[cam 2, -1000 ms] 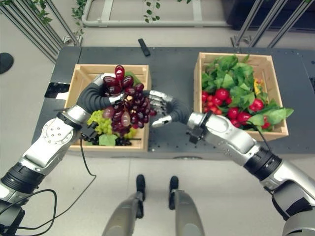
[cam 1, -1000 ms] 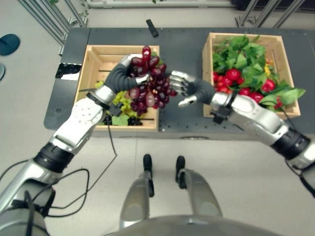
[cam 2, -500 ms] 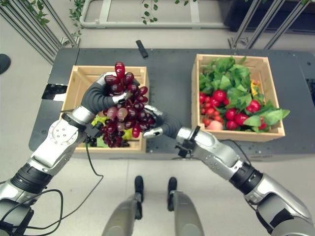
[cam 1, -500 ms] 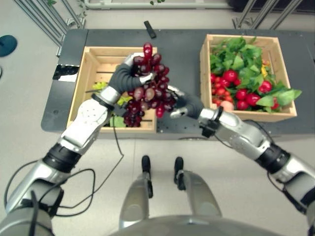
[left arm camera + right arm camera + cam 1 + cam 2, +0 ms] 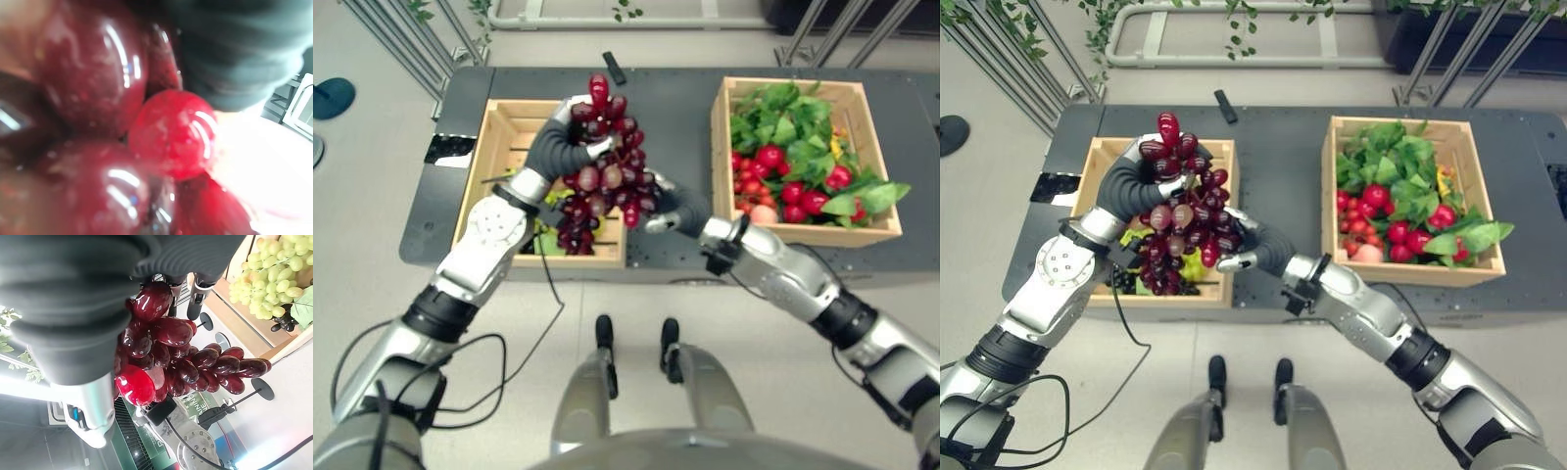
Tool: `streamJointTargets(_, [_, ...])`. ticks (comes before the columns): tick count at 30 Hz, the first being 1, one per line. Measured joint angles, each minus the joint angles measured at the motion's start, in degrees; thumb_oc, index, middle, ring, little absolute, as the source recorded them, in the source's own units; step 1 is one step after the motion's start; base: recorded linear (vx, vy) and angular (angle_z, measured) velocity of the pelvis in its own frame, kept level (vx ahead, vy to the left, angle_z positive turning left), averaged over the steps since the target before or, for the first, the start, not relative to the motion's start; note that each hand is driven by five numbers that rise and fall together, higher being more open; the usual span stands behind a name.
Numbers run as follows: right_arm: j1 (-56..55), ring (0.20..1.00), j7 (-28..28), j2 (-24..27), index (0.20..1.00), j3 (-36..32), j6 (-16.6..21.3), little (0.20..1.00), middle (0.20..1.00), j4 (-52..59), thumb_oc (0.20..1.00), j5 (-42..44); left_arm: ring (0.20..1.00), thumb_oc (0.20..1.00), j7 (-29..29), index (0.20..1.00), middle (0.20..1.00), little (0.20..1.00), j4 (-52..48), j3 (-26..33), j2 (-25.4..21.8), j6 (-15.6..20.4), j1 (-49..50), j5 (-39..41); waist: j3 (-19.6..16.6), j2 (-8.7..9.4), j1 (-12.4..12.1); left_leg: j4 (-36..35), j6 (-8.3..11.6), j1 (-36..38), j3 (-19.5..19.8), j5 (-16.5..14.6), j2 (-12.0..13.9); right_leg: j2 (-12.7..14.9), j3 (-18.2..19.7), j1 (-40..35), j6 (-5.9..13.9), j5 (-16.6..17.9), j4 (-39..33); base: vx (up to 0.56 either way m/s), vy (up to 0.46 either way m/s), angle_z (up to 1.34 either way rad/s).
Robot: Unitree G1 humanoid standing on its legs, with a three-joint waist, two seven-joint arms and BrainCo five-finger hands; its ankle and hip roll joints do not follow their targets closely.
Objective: Pick up the fruits from the basket on one side to the basket on the other side
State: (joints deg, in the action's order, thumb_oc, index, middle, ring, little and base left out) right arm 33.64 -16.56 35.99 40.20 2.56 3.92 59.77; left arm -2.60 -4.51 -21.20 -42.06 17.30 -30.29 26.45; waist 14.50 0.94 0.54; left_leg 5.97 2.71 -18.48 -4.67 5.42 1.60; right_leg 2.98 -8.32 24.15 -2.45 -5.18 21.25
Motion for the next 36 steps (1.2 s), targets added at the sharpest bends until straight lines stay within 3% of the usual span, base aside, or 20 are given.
streamJointTargets(8, [0.42,1.000,2.15,-7.05,1.000,-0.25,2.88,1.000,1.000,-4.78,1.000,0.09,0.200,0.200,1.45,0.200,0.200,0.200,0.17,0.46,0.69,0.08,-0.01,0.01,-0.57,-0.48,-0.05,0.60,0.11,-0.06,0.04,-0.34,0.11,0.02,-0.01,0.01,-0.15,-0.13,0.23,0.00,0.000,0.00])
streamJointTargets(9, [0.41,0.915,2.21,-7.68,0.915,-0.42,3.22,0.915,0.915,-5.10,0.915,0.12,0.200,0.200,1.51,0.200,0.200,0.200,0.17,0.46,0.83,0.09,-0.02,0.01,-0.63,-0.56,-0.04,0.65,0.02,-0.06,0.04,-0.40,0.08,0.05,-0.01,0.02,-0.15,-0.13,0.28,0.00,0.000,0.00])
streamJointTargets(11, [0.41,0.617,2.44,-8.70,0.617,-0.59,3.95,0.617,0.617,-5.18,0.617,0.66,0.200,0.200,1.82,0.200,0.200,0.200,0.19,0.79,1.02,0.45,-0.02,0.03,-0.78,-0.82,-0.04,0.72,-0.09,-0.10,0.04,-0.49,0.07,0.10,0.00,0.08,-0.16,-0.14,0.38,0.00,0.000,0.00])
streamJointTargets(13, [0.40,0.200,3.05,-10.40,0.200,-1.49,4.71,0.200,0.200,-5.27,0.200,0.71,0.200,0.200,2.24,0.200,0.200,0.200,0.24,1.64,1.34,1.01,-0.15,0.05,-0.95,-1.13,-0.01,0.74,-0.09,-0.10,0.06,-0.48,0.08,0.09,-0.01,0.11,-0.21,-0.17,0.48,0.00,0.000,0.00])
streamJointTargets(17, [0.31,0.200,3.43,-12.60,0.200,-1.52,5.92,0.200,0.200,-7.61,0.200,1.68,0.200,0.200,2.25,0.200,0.200,0.200,0.52,1.60,2.45,1.63,-0.22,0.06,-1.92,-2.94,-0.17,0.51,-0.05,-0.10,0.10,-0.14,-0.10,0.28,-0.09,0.09,-0.24,-0.21,0.67,0.00,0.003,0.01])
streamJointTargets(23, [-1.22,0.200,3.47,-13.35,0.200,-1.50,7.26,0.200,0.200,-8.94,0.200,4.16,0.200,0.200,2.23,0.200,0.200,0.200,1.29,0.73,4.43,1.74,-0.20,0.04,-3.14,-7.58,-0.12,-0.56,-0.51,1.03,0.08,0.24,-1.05,1.38,-0.15,-0.12,0.22,-1.03,1.72,0.01,0.005,0.02])
streamJointTargets(25, [-2.09,0.200,3.47,-13.36,0.200,-1.53,7.60,0.200,0.200,-8.95,0.200,4.83,0.200,0.200,2.23,0.200,0.200,0.200,1.35,0.11,5.03,1.74,-0.19,0.02,-3.53,-8.39,-0.19,-1.08,-0.62,1.68,0.06,0.35,-1.16,1.45,-0.10,-0.35,0.22,-1.19,1.93,0.00,0.000,0.00])
streamJointTargets(36, [-3.40,0.200,3.45,-13.35,0.200,-1.54,8.39,0.200,0.200,-8.92,0.200,7.29,0.200,0.200,2.24,0.200,0.200,0.200,1.58,-0.51,6.25,1.60,-0.04,0.00,-3.98,-9.36,0.15,-1.32,-0.65,2.98,-0.03,-0.04,-0.80,1.16,-0.09,-0.98,-0.48,-2.29,2.96,0.00,-0.003,0.00])
